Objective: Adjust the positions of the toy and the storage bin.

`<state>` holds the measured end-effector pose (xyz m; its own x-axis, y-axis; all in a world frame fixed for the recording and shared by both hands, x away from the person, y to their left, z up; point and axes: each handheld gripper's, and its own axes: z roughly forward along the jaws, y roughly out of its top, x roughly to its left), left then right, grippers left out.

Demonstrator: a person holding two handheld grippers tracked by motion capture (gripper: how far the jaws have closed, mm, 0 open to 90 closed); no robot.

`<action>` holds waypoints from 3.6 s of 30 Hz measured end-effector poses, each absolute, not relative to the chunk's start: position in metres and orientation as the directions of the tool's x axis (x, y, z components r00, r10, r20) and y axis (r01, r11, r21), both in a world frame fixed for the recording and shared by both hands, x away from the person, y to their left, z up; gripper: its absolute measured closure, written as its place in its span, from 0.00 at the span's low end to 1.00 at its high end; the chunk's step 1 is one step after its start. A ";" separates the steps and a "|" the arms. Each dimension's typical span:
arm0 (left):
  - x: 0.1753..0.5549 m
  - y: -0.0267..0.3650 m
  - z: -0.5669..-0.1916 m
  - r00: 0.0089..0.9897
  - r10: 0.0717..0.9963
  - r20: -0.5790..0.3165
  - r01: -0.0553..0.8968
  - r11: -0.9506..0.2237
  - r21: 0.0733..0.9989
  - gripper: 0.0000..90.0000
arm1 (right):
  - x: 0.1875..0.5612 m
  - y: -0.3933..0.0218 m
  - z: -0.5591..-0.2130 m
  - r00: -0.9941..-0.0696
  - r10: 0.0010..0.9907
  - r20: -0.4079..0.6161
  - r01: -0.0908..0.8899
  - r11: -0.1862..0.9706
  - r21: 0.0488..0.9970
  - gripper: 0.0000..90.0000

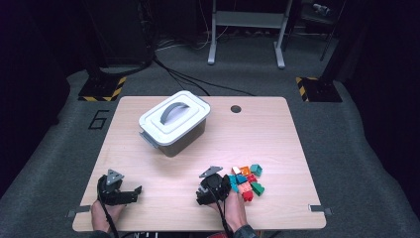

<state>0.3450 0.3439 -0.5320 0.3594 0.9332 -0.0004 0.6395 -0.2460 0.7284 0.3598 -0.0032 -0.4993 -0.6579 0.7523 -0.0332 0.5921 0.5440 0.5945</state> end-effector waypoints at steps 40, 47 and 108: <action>0.345 0.344 -0.532 0.358 0.934 -0.001 0.640 -0.245 0.729 0.06 | 0.366 -0.032 -0.474 -0.643 0.759 0.102 0.606 0.423 0.674 0.55; 0.345 0.344 -0.532 0.358 0.934 -0.001 0.639 -0.245 0.729 0.06 | 0.370 -0.062 -0.449 -0.613 0.784 0.098 0.599 0.381 0.705 0.55; 0.345 0.344 -0.532 0.370 0.929 0.005 0.632 -0.255 0.732 0.06 | 0.358 -0.235 -0.477 -0.286 0.939 0.189 0.720 0.081 0.690 0.09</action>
